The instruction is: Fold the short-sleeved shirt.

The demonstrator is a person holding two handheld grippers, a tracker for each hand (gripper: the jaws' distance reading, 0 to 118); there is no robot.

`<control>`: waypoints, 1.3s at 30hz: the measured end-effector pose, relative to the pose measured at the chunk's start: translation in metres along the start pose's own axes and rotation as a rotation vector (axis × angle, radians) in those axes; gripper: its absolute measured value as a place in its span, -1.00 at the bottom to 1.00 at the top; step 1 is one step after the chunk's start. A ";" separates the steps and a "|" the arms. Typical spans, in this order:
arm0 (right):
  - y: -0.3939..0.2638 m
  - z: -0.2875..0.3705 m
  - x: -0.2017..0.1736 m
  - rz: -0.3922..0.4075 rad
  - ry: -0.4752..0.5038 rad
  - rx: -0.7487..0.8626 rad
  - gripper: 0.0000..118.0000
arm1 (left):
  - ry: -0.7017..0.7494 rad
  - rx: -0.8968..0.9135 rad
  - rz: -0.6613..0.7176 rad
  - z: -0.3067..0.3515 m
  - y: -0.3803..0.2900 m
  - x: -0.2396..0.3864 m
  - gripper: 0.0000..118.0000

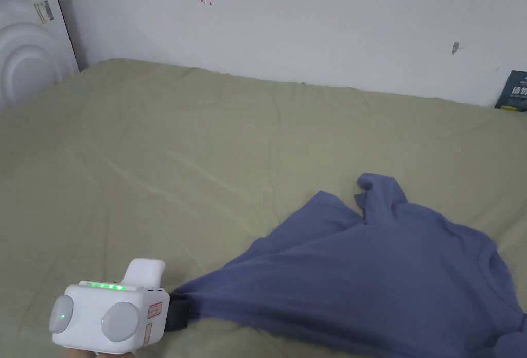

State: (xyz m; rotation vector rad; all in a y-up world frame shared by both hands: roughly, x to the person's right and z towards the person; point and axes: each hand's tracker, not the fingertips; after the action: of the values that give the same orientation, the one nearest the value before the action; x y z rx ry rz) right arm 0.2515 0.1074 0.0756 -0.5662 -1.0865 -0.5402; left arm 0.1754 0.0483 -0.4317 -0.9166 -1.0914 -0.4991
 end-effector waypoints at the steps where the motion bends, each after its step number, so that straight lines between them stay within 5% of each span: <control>1: -0.001 -0.002 0.003 0.004 0.000 -0.004 -1.00 | 0.001 0.005 -0.005 0.001 -0.001 0.001 -0.28; 2: -0.001 -0.003 0.002 0.010 -0.001 -0.011 -1.00 | 0.012 0.018 -0.010 0.004 0.000 0.000 -0.90; 3: -0.001 -0.005 0.002 0.014 -0.001 -0.013 -1.00 | -0.009 0.033 -0.001 0.007 0.001 -0.003 -1.00; 17: 0.048 -0.031 0.018 0.081 -0.043 -0.036 -1.00 | -0.018 0.040 -0.002 0.019 0.008 0.000 -1.00; 31: 0.223 -0.229 0.045 0.245 -0.132 -0.111 -0.99 | -0.030 0.008 -0.011 0.014 0.022 -0.001 -1.00; 32: 0.231 -0.245 0.042 0.255 -0.141 -0.112 -0.66 | -0.032 0.006 -0.011 0.012 0.023 -0.001 -1.00; 34: 0.243 -0.276 0.041 0.269 -0.127 -0.117 0.62 | -0.033 0.000 -0.008 0.008 0.024 0.000 -1.00; 35: 0.249 -0.295 0.040 0.278 -0.135 -0.166 0.89 | -0.034 -0.009 -0.013 0.005 0.024 0.000 -1.00; 39: 0.256 -0.347 0.036 0.323 -0.121 -0.253 0.98 | -0.038 -0.029 -0.014 -0.007 0.025 -0.001 -1.00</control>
State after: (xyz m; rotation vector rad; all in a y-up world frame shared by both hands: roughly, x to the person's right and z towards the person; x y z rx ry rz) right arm 0.6617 0.0614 -0.0554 -0.9875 -1.0208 -0.3649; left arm 0.1970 0.0562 -0.4434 -0.9474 -1.1284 -0.5123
